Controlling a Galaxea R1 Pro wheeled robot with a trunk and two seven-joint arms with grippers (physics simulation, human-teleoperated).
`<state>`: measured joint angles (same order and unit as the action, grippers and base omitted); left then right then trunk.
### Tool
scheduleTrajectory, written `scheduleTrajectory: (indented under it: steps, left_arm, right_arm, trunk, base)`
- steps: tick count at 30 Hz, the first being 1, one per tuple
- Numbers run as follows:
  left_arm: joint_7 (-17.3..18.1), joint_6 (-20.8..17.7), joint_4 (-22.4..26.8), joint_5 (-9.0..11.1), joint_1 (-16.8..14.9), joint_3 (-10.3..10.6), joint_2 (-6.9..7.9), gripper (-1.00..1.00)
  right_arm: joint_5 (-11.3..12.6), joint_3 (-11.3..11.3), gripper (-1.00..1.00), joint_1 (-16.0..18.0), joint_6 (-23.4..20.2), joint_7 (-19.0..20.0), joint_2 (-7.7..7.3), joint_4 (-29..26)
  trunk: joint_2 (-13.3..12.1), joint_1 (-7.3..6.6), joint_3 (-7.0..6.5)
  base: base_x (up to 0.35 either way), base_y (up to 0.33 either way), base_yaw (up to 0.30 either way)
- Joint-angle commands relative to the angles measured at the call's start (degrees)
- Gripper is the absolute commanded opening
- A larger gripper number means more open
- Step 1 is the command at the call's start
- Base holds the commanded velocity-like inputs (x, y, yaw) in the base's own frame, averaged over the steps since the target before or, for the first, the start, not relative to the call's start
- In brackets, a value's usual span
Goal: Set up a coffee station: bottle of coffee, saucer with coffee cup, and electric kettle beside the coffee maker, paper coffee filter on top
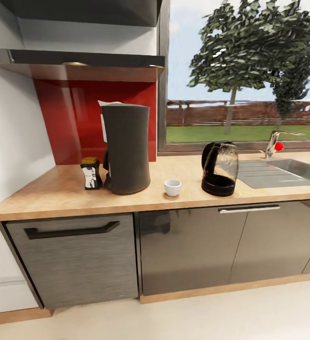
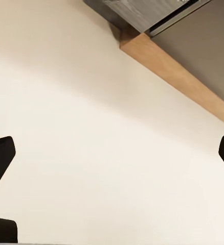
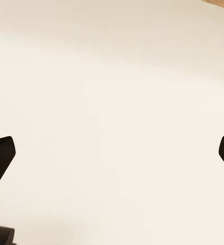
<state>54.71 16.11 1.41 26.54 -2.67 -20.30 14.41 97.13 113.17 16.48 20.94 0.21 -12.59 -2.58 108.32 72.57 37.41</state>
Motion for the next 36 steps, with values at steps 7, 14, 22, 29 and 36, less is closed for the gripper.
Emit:
scheduleTrajectory:
  steps: [7,14,22,29,36]
  left_arm:
    - [0.1,0.3,-0.1,-0.3,-0.1,-0.4,0.0,1.0]
    - [0.1,0.3,-0.1,-0.3,-0.1,-0.4,0.0,1.0]
    - [0.1,0.3,-0.1,-0.3,-0.1,-0.4,0.0,1.0]
    - [0.1,0.3,-0.1,-0.3,-0.1,-0.4,0.0,1.0]
    - [0.1,0.3,-0.1,-0.3,-0.1,-0.4,0.0,1.0]
  right_arm:
    - [0.6,0.4,1.0,0.0,0.2,0.0,-0.06,-0.2]
    - [0.6,0.4,1.0,0.0,0.2,0.0,-0.06,-0.2]
    - [0.6,0.4,1.0,0.0,0.2,0.0,-0.06,-0.2]
    - [0.6,0.4,1.0,0.0,0.2,0.0,-0.06,-0.2]
    - [0.6,0.4,1.0,0.0,0.2,0.0,-0.06,-0.2]
  trunk:
    - [0.0,-0.01,0.06]
    - [0.0,-0.01,0.06]
    - [0.0,-0.01,0.06]
    - [0.0,-0.01,0.06]
    - [0.0,-0.01,0.06]
  base:
    - [0.0,-0.001,0.228]
    - [0.0,0.0,0.108]
    - [0.0,0.0,0.007]
    - [0.0,0.0,0.0]
    - [0.0,-0.045,0.0]
